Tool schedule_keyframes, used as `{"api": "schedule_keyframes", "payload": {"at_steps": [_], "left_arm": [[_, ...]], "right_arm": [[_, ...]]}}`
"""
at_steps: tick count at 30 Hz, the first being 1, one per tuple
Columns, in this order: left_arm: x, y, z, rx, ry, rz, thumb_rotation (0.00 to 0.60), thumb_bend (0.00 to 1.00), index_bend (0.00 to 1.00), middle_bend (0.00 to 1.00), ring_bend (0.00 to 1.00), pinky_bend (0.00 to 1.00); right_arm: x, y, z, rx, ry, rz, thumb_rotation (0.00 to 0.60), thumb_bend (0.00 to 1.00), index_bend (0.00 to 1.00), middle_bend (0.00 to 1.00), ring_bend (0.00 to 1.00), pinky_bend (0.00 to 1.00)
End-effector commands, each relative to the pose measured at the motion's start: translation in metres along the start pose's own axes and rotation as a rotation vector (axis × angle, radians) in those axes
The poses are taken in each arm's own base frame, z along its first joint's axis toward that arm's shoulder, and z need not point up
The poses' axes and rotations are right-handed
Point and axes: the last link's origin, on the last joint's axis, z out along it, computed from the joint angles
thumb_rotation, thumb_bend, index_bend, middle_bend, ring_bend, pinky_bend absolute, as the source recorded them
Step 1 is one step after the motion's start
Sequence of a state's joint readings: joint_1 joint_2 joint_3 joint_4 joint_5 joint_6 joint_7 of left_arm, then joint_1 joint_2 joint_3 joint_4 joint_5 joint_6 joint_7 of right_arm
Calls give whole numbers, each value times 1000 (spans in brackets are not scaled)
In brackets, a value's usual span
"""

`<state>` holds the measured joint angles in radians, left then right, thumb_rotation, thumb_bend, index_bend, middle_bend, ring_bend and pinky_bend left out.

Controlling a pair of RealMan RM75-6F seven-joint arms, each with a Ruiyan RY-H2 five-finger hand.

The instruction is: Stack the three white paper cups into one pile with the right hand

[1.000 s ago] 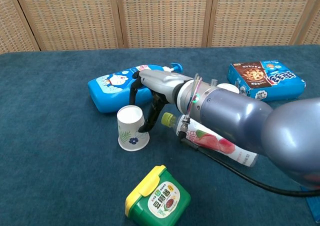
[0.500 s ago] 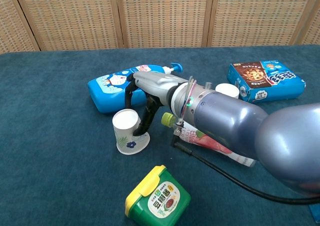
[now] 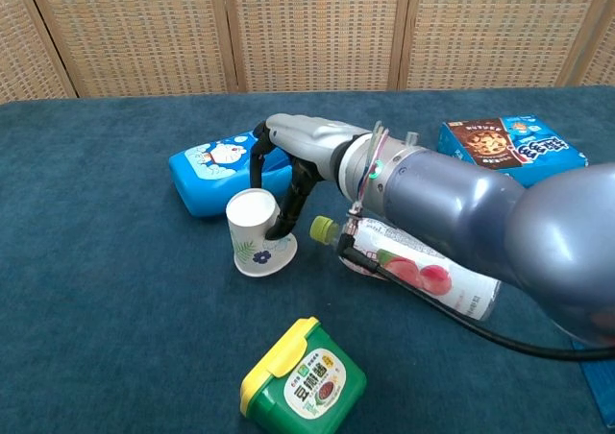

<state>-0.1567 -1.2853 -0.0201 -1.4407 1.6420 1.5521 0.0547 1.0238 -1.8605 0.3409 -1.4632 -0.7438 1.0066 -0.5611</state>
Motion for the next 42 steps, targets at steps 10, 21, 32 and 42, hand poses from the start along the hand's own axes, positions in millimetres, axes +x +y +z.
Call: {"api": "schedule_keyframes", "payload": {"at_steps": [10, 21, 32, 42], "left_arm": [[1, 0, 0, -2, 4, -3, 600, 207, 0, 0, 0, 0], [4, 0, 3, 9, 24, -5, 600, 207, 0, 0, 0, 0], [0, 3, -2, -14, 8, 2, 600, 207, 0, 0, 0, 0], [3, 2, -4, -12, 17, -5, 600, 207, 0, 0, 0, 0]], "right_arm": [[40, 1, -3, -30, 81, -21, 600, 102, 546, 124, 0, 0], [95, 36, -15, -151, 201, -45, 600, 102, 546, 125, 0, 0], [116, 56, -38, -226, 220, -73, 600, 102, 545, 125, 0, 0], [109, 67, -52, -257, 188, -52, 600, 102, 546, 124, 0, 0]]}}
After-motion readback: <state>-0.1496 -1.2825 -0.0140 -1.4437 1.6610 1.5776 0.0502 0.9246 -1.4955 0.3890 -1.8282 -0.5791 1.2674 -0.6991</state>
